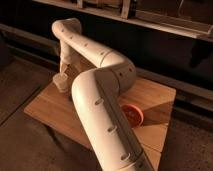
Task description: Place the ceramic cup in the ceramic bowl
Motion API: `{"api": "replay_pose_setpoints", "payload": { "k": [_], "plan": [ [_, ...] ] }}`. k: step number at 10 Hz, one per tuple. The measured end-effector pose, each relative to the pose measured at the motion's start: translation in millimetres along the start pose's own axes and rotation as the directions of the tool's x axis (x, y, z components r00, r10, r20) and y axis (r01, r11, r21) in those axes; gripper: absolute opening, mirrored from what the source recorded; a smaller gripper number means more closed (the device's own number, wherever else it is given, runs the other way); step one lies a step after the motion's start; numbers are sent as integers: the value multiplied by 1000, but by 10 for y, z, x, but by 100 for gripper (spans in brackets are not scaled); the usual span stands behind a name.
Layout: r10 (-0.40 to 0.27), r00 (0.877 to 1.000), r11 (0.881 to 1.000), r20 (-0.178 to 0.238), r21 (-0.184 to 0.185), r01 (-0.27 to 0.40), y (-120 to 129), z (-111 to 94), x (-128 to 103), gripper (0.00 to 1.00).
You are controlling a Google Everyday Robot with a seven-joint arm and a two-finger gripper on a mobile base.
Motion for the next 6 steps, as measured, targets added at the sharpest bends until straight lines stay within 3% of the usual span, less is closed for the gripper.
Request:
{"api": "replay_pose_setpoints", "payload": {
  "k": [3,6],
  "plan": [
    [-7,997,1000,73,27,5,16,24,-186,65],
    [-4,997,1000,71,6,3,174,179,-147,65]
  ]
}}
